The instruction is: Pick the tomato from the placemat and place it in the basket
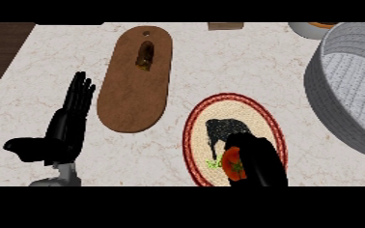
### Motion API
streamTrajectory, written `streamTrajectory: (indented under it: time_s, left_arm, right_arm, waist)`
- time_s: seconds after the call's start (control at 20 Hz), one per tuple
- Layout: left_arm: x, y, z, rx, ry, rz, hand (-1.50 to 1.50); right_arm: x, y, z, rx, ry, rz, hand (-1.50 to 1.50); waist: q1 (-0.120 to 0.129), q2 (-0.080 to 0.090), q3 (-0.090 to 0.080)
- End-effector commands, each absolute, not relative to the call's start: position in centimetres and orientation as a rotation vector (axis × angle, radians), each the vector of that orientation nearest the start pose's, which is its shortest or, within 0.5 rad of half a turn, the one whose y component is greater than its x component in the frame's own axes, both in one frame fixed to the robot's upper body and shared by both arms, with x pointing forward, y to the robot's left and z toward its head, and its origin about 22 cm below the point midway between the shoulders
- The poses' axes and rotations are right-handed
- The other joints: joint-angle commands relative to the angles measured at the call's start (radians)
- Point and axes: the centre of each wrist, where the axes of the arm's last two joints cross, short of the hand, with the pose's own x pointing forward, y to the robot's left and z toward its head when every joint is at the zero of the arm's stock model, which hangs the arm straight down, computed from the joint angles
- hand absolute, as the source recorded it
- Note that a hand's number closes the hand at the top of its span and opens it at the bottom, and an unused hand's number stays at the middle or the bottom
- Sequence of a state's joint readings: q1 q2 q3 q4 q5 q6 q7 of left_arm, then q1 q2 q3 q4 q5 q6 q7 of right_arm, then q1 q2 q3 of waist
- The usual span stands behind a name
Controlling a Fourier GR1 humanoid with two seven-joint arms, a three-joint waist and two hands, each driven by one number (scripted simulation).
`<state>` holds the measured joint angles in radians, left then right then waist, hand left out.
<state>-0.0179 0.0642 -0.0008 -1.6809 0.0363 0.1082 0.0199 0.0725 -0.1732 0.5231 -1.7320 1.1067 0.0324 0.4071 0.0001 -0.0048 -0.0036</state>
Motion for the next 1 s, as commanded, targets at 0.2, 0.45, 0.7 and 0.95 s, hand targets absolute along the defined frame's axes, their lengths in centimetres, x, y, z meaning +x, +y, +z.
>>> streamTrajectory:
  time_s: [0.2, 0.45, 0.7, 0.95]
  left_arm:
    - [24.1, 24.2, 3.8, 0.103, -1.678, 0.068, 0.00]
    - [24.5, 22.4, 2.9, 0.095, -1.674, 0.055, 0.00]
    - [24.3, 24.3, 4.7, 0.090, -1.662, 0.062, 0.00]
    - [22.9, 24.1, 2.7, 0.119, -1.664, 0.059, 0.00]
  right_arm:
    - [14.1, -22.3, -3.5, -0.679, -1.260, 1.472, 1.50]
    - [11.9, -29.0, -5.0, -0.689, -1.367, 1.617, 1.50]
    - [10.3, -32.2, -2.3, -0.639, -1.586, 1.399, 1.50]
    - [8.0, -30.5, 2.3, -0.409, -1.763, 1.148, 1.50]
  waist:
    - [-0.002, 0.003, 0.006]
    - [-0.014, 0.005, 0.006]
    - [-0.009, 0.002, 0.005]
    - [-0.021, 0.000, 0.002]
